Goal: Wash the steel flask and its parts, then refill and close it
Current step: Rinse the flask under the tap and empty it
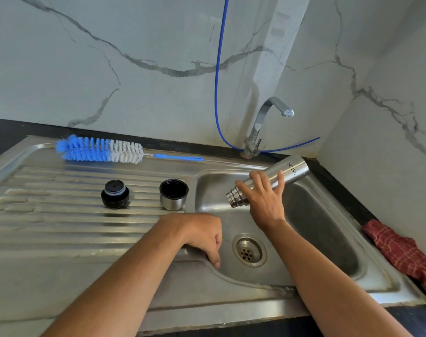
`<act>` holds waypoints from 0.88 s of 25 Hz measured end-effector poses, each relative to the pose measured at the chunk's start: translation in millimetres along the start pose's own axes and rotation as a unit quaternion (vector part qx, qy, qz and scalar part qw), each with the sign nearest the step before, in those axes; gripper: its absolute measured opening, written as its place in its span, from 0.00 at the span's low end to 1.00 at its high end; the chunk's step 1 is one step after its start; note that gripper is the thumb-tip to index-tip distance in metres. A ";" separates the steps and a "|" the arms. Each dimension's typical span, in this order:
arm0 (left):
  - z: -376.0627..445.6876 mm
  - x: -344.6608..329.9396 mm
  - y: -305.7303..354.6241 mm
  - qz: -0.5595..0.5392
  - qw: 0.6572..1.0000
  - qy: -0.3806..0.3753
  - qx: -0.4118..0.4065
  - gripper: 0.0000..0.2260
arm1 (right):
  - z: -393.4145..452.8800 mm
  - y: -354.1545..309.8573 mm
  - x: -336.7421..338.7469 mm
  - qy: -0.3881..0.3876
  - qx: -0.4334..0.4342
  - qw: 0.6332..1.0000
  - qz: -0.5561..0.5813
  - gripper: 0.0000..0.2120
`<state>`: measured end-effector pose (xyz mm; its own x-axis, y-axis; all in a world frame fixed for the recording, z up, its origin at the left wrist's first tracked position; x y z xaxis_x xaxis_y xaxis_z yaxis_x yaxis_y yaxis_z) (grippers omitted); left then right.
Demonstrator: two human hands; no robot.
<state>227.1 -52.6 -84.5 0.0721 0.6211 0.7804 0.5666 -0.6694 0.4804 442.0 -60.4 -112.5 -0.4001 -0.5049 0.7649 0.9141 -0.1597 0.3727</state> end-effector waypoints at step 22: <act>210.9 180.1 41.8 -0.062 0.870 0.485 0.062 0.09 | 15.5 61.7 -14.2 -0.010 -0.433 0.588 0.684 0.23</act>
<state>436.8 117.2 -8.3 -0.6889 0.0085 0.7248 0.6091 -0.5352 0.5852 503.0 -49.9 -92.2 0.7544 -0.6546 0.0477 0.0702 0.0082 -0.9975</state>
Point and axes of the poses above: each hand's wrist, its own z-axis towards the middle knuckle, its own x-axis out of the back of the hand, y = z × x, the point moved 1 cm from there along z, towards the middle knuckle, and after that the axes turned 1 degree about y, right-handed, at the moved point
